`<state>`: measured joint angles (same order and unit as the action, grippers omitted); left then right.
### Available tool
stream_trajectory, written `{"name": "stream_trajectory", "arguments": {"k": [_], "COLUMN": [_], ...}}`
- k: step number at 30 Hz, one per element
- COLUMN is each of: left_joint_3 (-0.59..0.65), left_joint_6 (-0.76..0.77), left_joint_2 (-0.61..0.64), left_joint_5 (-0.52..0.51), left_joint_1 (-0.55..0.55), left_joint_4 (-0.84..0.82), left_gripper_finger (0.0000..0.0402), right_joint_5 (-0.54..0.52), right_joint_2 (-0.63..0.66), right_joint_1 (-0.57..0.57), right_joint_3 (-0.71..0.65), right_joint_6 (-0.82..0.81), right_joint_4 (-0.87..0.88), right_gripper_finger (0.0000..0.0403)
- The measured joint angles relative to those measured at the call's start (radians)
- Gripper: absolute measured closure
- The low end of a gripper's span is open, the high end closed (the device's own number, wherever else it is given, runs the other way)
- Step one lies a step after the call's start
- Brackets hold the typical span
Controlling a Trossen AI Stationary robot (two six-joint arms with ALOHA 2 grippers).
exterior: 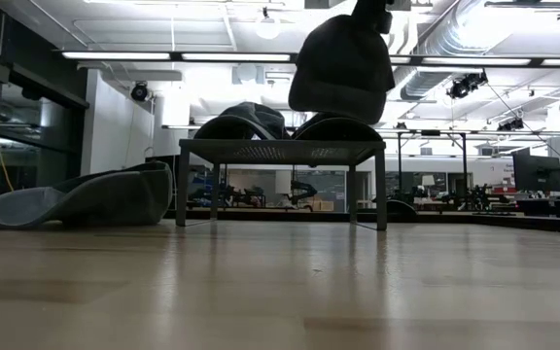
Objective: Pick & Place hat
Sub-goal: Stack the black cap on top of the black cap on the shelf
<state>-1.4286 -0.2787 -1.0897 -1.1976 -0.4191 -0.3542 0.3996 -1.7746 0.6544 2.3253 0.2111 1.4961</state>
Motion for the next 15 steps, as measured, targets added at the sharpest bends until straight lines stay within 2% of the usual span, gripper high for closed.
{"name": "stream_trajectory", "arguments": {"k": [15], "left_joint_3": [0.0], "left_joint_6": [0.0], "left_joint_2": [0.0], "left_joint_5": [-0.001], "left_joint_1": [0.0], "left_joint_4": [0.0], "left_gripper_finger": [0.0094], "right_joint_5": [-0.058], "right_joint_2": [-0.095], "right_joint_1": [0.007], "right_joint_3": [0.0], "right_joint_6": [0.061], "right_joint_4": [-0.013], "right_gripper_finger": [0.0381]}}
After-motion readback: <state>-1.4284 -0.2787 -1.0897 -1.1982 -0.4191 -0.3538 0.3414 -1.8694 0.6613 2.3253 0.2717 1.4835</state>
